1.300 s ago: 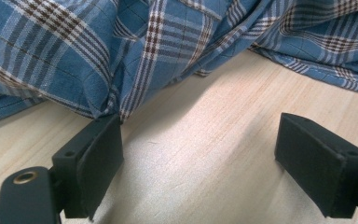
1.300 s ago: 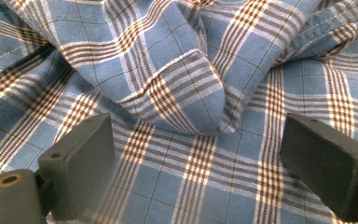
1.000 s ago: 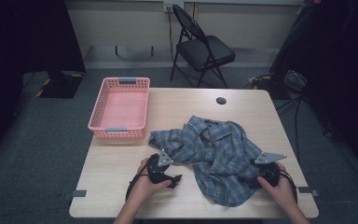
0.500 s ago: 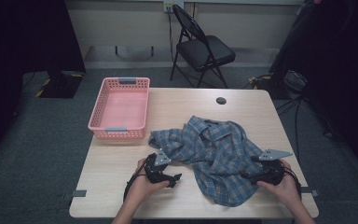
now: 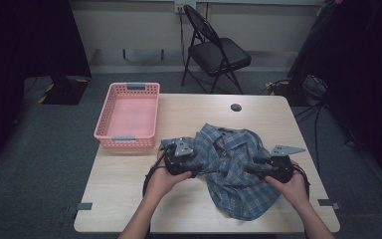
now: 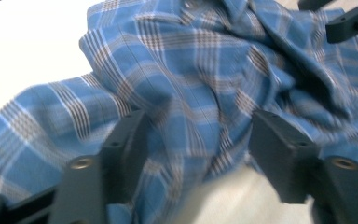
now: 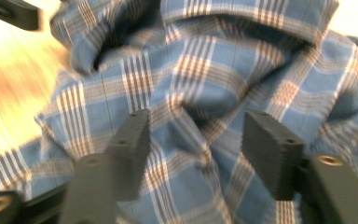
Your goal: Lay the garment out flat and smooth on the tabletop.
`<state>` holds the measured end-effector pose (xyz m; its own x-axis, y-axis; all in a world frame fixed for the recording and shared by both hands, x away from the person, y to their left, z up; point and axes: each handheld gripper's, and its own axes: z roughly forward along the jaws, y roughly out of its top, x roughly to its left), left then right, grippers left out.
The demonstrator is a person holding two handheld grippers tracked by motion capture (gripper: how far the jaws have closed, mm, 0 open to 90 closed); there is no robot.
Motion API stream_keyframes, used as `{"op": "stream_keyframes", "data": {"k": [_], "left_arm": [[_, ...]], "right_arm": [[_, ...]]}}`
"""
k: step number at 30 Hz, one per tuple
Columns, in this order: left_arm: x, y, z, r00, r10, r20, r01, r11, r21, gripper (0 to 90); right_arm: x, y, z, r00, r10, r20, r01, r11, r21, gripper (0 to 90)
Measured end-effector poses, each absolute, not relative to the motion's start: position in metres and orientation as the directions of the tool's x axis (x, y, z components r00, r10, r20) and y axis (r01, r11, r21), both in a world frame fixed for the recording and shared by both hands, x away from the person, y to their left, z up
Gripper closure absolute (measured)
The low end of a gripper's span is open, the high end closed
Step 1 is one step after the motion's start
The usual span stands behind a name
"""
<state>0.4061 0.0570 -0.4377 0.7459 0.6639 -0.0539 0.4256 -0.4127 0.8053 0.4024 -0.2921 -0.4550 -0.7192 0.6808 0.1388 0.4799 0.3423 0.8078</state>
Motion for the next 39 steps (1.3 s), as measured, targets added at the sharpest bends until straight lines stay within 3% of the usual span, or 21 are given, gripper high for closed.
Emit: {"op": "stream_keyframes", "data": {"k": [2, 17, 25, 29, 36, 39], "left_arm": [[0.411, 0.055, -0.438, 0.743, 0.666, -0.068, 0.438, -0.407, 0.802, 44.3], [0.455, 0.040, -0.450, 0.692, 0.713, -0.113, 0.502, -0.362, 0.786, 46.7], [0.465, 0.035, -0.451, 0.688, 0.718, -0.103, 0.502, -0.369, 0.783, 49.1], [0.467, 0.033, -0.455, 0.690, 0.714, -0.120, 0.507, -0.358, 0.784, 49.1], [0.466, 0.028, -0.452, 0.731, 0.680, -0.055, 0.456, -0.427, 0.781, 72.3], [0.464, 0.027, -0.450, 0.747, 0.664, -0.036, 0.436, -0.448, 0.781, 78.2]], "right_arm": [[0.408, -0.291, -0.454, -0.707, 0.690, 0.153, 0.491, 0.323, 0.809, 45.1], [0.434, -0.288, -0.453, -0.647, 0.708, 0.285, 0.579, 0.212, 0.787, 46.1], [0.448, -0.282, -0.453, -0.612, 0.748, 0.258, 0.598, 0.224, 0.769, 46.7], [0.456, -0.280, -0.462, -0.600, 0.754, 0.268, 0.626, 0.234, 0.744, 55.0], [0.459, -0.277, -0.467, -0.619, 0.733, 0.282, 0.629, 0.248, 0.737, 73.2], [0.458, -0.277, -0.463, -0.643, 0.723, 0.254, 0.600, 0.269, 0.753, 82.7]]}}
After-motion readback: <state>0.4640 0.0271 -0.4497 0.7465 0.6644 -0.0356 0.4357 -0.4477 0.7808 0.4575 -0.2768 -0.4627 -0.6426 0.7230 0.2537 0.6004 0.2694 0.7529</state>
